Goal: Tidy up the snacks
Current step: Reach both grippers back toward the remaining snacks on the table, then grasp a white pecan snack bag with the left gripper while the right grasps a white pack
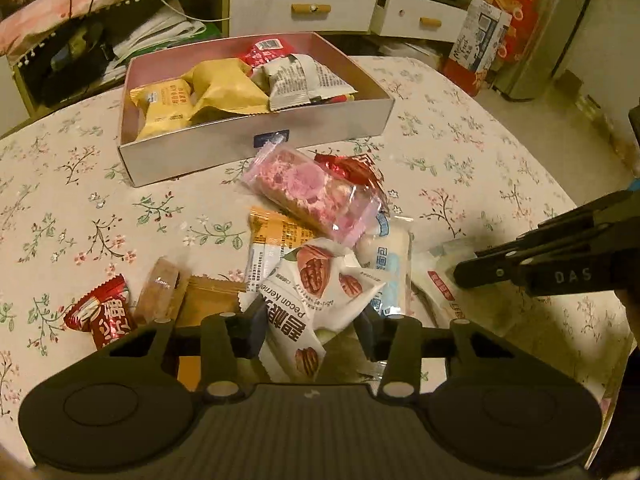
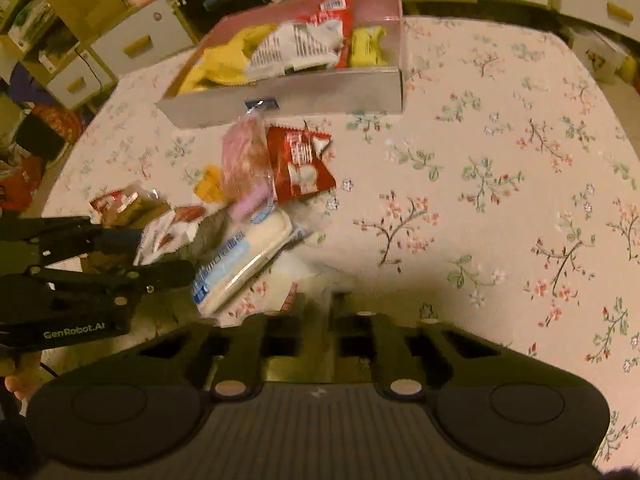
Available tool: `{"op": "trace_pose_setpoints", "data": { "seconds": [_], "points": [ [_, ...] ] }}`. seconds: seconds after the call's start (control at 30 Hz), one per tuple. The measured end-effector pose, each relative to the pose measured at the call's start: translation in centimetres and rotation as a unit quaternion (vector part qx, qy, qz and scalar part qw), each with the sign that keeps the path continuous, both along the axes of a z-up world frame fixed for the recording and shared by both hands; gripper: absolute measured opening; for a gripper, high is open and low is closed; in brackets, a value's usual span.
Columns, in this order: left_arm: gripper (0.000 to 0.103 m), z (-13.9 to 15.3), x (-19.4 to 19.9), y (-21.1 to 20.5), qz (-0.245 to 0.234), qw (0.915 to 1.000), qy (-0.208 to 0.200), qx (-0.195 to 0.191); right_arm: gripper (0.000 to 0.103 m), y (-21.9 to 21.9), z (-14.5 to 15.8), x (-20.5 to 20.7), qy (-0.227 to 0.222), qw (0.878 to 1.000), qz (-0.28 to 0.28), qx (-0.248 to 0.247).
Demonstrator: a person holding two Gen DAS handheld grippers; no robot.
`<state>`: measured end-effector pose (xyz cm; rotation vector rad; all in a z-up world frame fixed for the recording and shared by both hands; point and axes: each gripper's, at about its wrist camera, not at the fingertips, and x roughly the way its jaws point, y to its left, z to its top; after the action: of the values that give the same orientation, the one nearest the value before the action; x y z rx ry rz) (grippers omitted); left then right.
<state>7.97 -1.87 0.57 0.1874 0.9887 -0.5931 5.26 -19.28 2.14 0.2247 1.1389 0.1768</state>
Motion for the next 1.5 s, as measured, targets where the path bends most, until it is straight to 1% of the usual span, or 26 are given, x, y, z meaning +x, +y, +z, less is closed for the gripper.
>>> {"op": "trace_pose_setpoints", "data": {
  "seconds": [0.1,0.27,0.33,0.43,0.5,0.53,0.6,0.67,0.73,0.77,0.83,0.87,0.9,1.1,1.23,1.5],
  "points": [
    [0.047,0.3,0.0,0.2,0.006,0.9999,0.000,-0.010,0.008,-0.2,0.0,0.0,-0.004,1.000,0.000,0.002],
    [0.046,1.8,-0.1,1.0,0.019,0.9985,-0.001,-0.052,0.005,-0.3,0.7,-0.1,-0.015,1.000,-0.002,0.010],
    [0.045,2.0,-0.1,1.1,0.021,0.9981,-0.001,-0.057,0.005,-0.4,1.0,-0.3,-0.015,1.000,-0.001,0.012],
    [0.045,1.9,0.0,1.0,0.022,0.9983,0.000,-0.053,0.006,-0.1,0.5,-0.3,-0.005,1.000,0.006,0.017],
    [0.045,1.8,0.1,1.0,0.024,0.9983,0.001,-0.053,0.018,-0.1,-0.1,0.0,0.013,0.999,0.006,0.031],
    [0.045,1.8,0.1,1.0,0.026,0.9982,0.001,-0.055,0.021,-0.2,-0.3,0.1,0.020,0.999,0.004,0.038],
    [0.044,2.2,0.1,1.2,0.029,0.9976,-0.003,-0.062,0.036,0.1,-0.9,0.2,0.032,0.998,0.005,0.047],
    [0.044,2.7,0.0,1.5,0.031,0.9967,-0.006,-0.075,0.043,0.7,-0.7,0.1,0.024,0.999,0.016,0.044],
    [0.044,3.1,-0.1,1.5,0.031,0.9961,-0.009,-0.083,0.039,1.4,-0.6,-0.2,0.012,0.999,0.028,0.023],
    [0.044,3.2,-0.1,1.5,0.031,0.9959,-0.010,-0.084,0.028,1.6,-0.6,-0.3,0.006,0.999,0.031,0.014],
    [0.044,3.4,-0.2,1.5,0.030,0.9955,-0.012,-0.089,0.019,1.8,-0.2,-0.4,-0.007,1.000,0.031,0.001],
    [0.044,3.5,-0.2,1.6,0.031,0.9952,-0.013,-0.092,0.010,1.7,0.1,-0.4,-0.013,0.999,0.029,-0.001],
    [0.044,3.7,-0.2,1.7,0.032,0.9948,-0.014,-0.096,0.007,1.6,0.5,-0.5,-0.020,0.999,0.029,-0.003],
    [0.044,4.7,0.0,2.7,0.047,0.9905,-0.020,-0.128,0.002,1.0,1.6,-0.7,-0.039,0.999,0.034,0.006],
    [0.044,5.4,0.1,3.4,0.057,0.9878,-0.027,-0.143,0.001,-0.1,2.8,-0.3,-0.056,0.998,0.017,0.017],
    [0.044,6.2,0.6,4.4,0.078,0.9828,-0.034,-0.164,0.000,-1.4,4.4,-0.1,-0.083,0.996,-0.006,0.020]
  ]
}}
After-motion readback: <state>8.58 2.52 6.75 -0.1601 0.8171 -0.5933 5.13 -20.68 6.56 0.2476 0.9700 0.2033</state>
